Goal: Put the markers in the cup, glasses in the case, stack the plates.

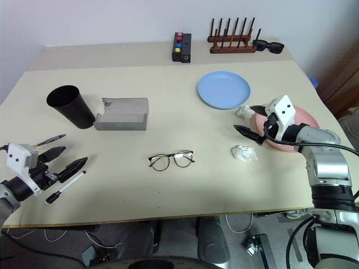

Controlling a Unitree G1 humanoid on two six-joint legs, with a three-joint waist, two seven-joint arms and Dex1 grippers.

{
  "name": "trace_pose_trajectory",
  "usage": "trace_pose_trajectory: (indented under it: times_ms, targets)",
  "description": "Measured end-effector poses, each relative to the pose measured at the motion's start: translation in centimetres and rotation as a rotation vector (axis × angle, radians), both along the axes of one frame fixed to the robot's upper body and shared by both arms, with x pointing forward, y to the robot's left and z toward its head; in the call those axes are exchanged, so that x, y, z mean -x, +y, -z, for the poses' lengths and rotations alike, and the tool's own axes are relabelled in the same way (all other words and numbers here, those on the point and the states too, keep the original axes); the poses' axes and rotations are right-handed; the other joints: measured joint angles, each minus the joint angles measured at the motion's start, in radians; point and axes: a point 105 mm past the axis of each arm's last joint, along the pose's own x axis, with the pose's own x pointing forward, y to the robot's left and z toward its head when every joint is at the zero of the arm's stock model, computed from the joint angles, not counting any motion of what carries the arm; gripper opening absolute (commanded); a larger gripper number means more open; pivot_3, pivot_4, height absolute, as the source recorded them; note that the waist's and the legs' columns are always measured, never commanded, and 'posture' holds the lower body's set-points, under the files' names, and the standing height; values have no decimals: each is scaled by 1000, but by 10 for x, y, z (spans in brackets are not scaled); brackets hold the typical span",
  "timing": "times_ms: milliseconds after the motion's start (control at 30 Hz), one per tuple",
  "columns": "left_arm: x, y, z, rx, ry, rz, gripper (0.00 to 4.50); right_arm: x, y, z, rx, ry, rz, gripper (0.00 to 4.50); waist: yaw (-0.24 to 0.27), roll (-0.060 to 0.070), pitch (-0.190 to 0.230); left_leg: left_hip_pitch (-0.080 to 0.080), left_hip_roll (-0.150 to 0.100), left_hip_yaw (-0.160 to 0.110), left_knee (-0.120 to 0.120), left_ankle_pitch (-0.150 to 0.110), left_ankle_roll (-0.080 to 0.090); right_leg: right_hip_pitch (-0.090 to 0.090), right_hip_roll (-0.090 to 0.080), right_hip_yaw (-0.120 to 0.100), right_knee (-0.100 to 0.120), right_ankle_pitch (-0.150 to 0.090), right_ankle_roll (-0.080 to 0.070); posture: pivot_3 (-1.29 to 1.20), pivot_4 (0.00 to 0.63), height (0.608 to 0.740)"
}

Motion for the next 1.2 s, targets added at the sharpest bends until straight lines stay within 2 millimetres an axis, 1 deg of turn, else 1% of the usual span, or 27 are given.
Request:
trace_pose_trajectory:
  times_ms: [100,200,333,433,600,700,833,933,1000,1033,1167,1200]
  targets:
    - [-6,-7,-2,0,8,30,4444,1,15,-1,-21,-9,-34,4500,0,0,0,0,0,0,1,0,0,0,0,0,1,0,0,0,150,740]
    - [-6,-11,0,-32,51,76,4444,3,31,-1,-31,-13,-75,4500,0,0,0,0,0,0,1,0,0,0,0,0,1,0,0,0,150,740]
    - [-5,-8,4,-86,111,82,4444,8,45,-3,-37,-16,-117,4500,-1,0,0,0,0,0,0,0,0,0,0,0,1,0,0,0,150,740]
    - [4,-8,12,-121,194,115,4444,14,60,-1,-36,5,-173,4500,-2,0,0,0,0,0,0,0,0,0,0,0,1,0,0,0,150,740]
    - [15,-2,25,-201,322,119,4444,32,101,1,-45,38,-331,4500,-1,0,0,0,0,0,0,0,0,-1,0,0,1,0,0,0,150,740]
    - [24,-2,31,-222,376,131,4444,38,118,2,-71,49,-378,4500,-1,-1,0,-1,0,0,0,0,0,-1,0,0,0,0,0,0,150,740]
    - [30,-2,32,-277,410,146,4444,45,133,7,-94,76,-420,4500,0,-1,0,0,0,0,0,0,0,-1,0,0,0,0,0,0,150,740]
    - [32,-1,34,-304,426,146,3694,48,139,7,-104,81,-433,4500,-1,0,0,0,0,0,0,0,0,-1,0,0,0,-1,0,0,150,740]
    - [33,0,33,-311,429,147,2777,50,142,8,-112,91,-444,4500,-2,0,0,0,0,0,-1,0,0,-2,0,0,0,-1,0,0,150,740]
    - [34,0,34,-311,432,148,2170,51,143,8,-116,95,-450,4500,-2,0,0,0,0,0,-1,0,0,-2,0,0,0,-1,0,0,150,740]
    - [36,-1,34,-310,438,152,161,58,151,8,-106,100,-492,4500,-1,0,0,0,0,0,-1,0,0,-2,0,0,0,-1,1,0,150,740]
    - [36,-1,33,-311,435,153,69,59,153,8,-104,102,-502,4500,-1,0,0,0,0,0,-1,0,0,-2,0,0,0,-1,1,0,150,740]
